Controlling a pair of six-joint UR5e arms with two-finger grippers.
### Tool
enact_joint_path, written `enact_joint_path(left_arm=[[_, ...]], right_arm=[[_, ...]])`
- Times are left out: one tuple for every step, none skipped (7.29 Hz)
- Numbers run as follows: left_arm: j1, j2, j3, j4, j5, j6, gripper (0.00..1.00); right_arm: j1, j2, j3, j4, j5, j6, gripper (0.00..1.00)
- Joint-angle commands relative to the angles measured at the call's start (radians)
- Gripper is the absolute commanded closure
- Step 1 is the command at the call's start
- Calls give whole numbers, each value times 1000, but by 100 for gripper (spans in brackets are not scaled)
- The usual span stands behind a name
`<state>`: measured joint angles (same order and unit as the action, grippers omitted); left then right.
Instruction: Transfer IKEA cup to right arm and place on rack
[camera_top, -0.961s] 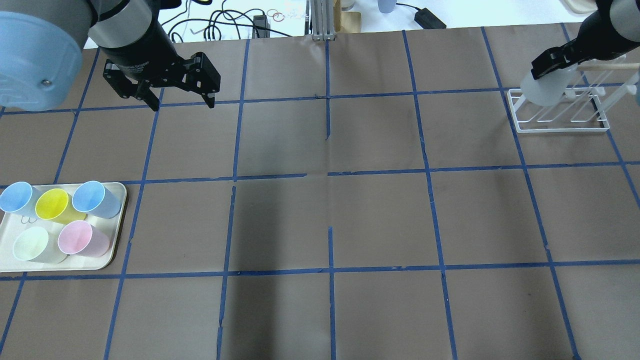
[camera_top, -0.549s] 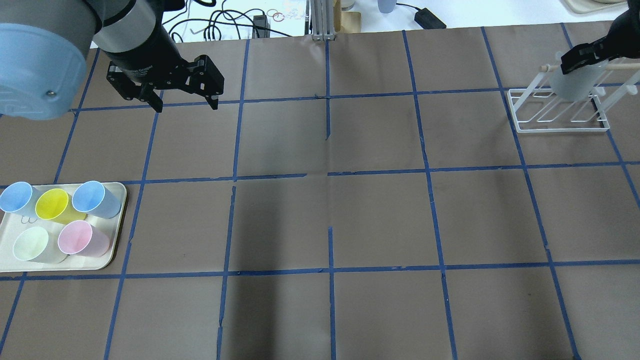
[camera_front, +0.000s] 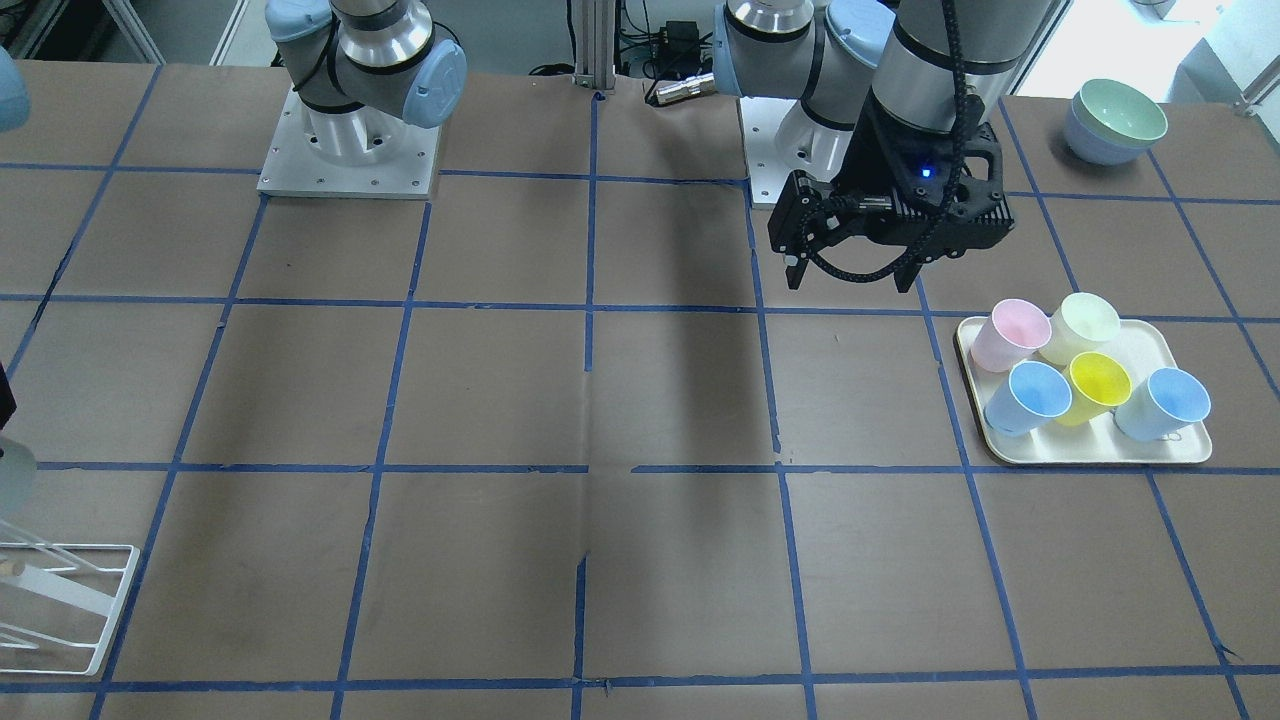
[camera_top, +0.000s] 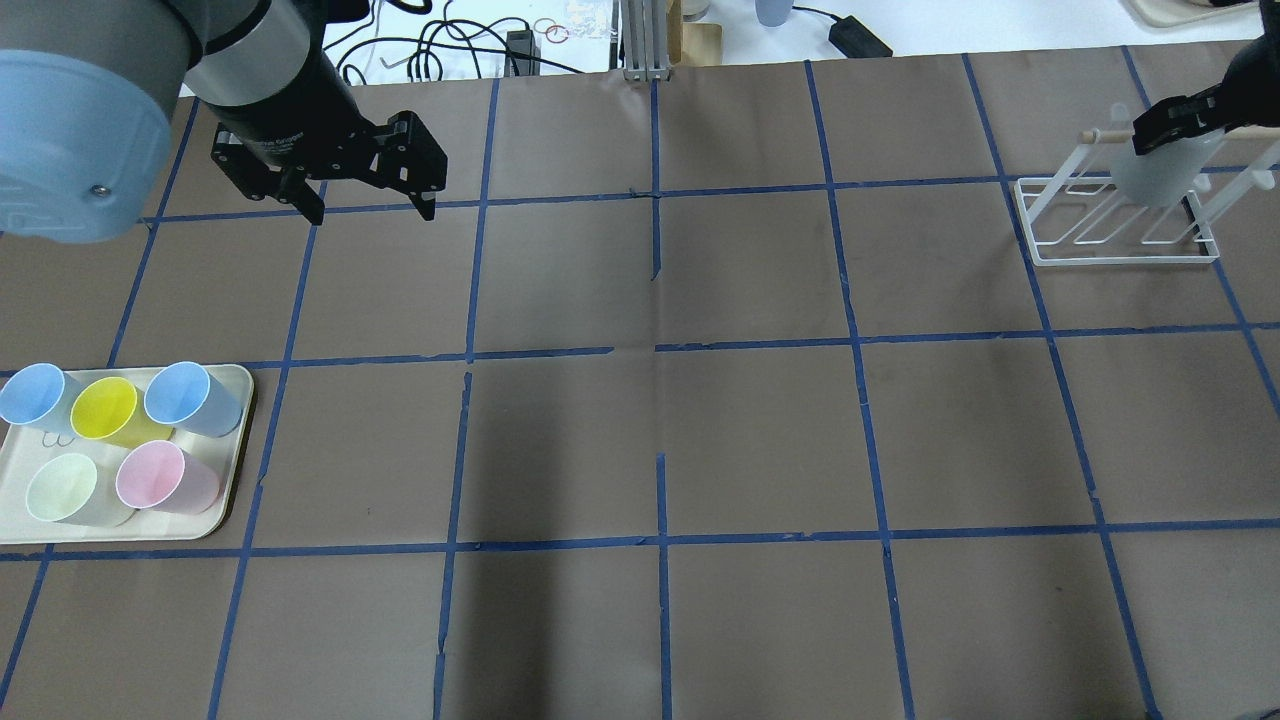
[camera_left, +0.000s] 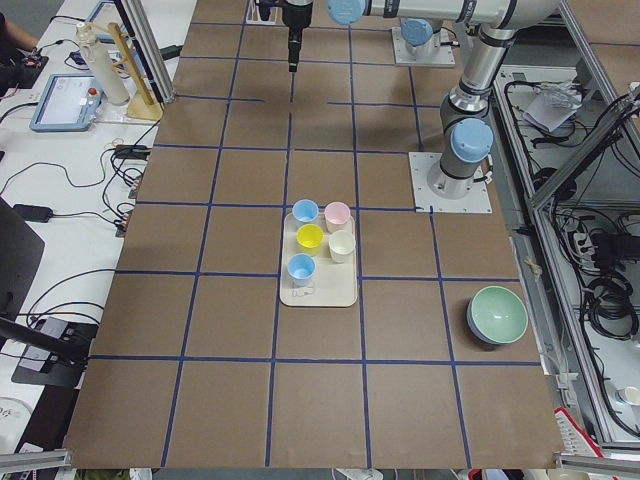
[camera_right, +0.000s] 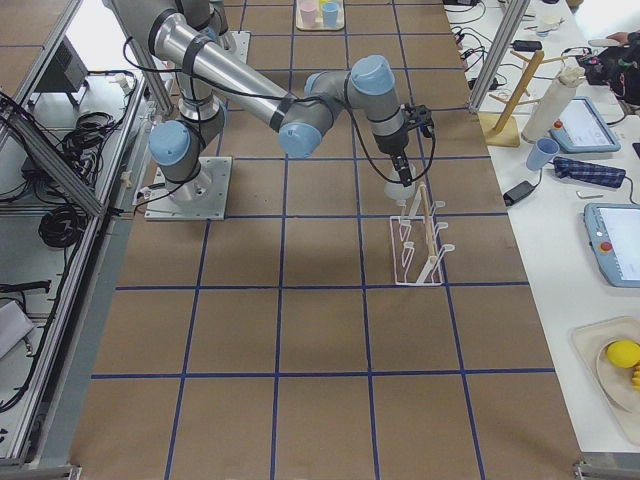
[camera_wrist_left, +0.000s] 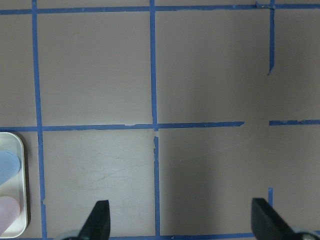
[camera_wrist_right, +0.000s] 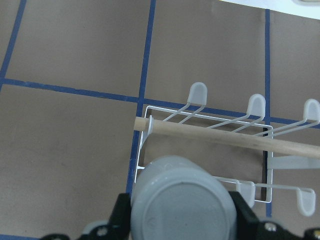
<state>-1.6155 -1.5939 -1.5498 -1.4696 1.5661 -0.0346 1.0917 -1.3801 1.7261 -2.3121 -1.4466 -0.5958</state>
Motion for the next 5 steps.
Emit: enact_joint_path(left_arm=[[0, 0, -1, 0, -1, 2, 0], [0, 0, 0, 0, 0, 1, 0], [0, 0, 0, 0, -1, 1, 0], [0, 0, 0, 0, -1, 2, 0], [0, 0, 0, 0, 0, 2, 0]], right_arm=[[-6, 23, 1, -15, 0, 1, 88], [-6, 38, 1, -15, -1, 1, 88], [-10, 42, 1, -16, 0, 1, 86], [-12, 44, 1, -16, 0, 1, 83], [-12, 49, 1, -18, 0, 1, 80]])
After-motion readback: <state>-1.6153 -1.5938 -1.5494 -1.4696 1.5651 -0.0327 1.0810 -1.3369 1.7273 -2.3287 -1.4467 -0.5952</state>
